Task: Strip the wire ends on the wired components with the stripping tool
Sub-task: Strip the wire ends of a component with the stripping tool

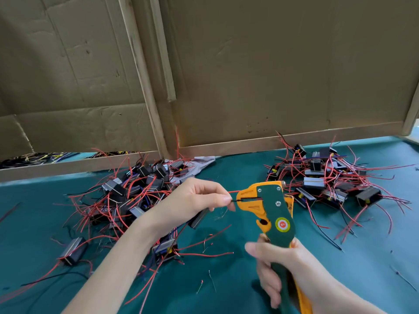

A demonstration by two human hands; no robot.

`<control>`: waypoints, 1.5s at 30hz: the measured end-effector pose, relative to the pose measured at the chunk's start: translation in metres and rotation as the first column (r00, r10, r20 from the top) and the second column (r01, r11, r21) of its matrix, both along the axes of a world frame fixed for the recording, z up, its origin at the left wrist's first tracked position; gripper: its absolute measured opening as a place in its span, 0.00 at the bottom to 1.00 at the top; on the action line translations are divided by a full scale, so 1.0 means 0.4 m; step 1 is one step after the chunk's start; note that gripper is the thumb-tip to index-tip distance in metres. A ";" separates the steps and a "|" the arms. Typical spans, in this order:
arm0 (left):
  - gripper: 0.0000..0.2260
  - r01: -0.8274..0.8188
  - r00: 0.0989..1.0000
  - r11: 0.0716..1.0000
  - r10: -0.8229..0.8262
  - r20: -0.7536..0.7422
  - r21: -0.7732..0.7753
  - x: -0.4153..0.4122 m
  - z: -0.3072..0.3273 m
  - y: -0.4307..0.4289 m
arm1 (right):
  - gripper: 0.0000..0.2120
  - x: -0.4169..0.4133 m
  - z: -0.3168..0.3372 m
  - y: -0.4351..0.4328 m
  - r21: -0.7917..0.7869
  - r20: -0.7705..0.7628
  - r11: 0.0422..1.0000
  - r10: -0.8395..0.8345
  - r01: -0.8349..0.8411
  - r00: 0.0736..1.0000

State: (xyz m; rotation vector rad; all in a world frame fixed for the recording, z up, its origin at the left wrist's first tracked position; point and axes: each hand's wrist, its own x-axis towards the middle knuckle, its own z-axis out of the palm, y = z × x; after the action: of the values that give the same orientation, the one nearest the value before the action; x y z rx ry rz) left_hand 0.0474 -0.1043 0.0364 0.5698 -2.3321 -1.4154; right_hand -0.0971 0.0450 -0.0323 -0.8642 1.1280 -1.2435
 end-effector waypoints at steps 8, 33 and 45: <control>0.08 -0.204 0.979 0.962 0.200 -0.043 -0.180 -0.038 -0.008 -0.020 | 0.12 -0.013 0.013 -0.029 0.133 0.553 0.990 -0.114 0.048 0.825; 0.17 -0.353 0.835 0.745 0.524 0.168 -0.567 -0.148 0.010 -0.139 | 0.05 -0.055 -0.012 -0.046 0.191 0.616 0.980 -0.160 0.051 0.771; 0.05 0.105 0.634 0.566 0.595 0.494 -0.817 -0.019 -0.081 -0.240 | 0.05 -0.051 -0.008 -0.047 0.190 0.594 0.980 -0.161 0.057 0.788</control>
State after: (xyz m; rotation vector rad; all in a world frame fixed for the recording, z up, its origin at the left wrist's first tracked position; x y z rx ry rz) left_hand 0.0397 -0.2004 0.0038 1.3030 -2.9000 0.2371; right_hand -0.1175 0.0264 -0.0355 -0.2287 0.7398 -1.3680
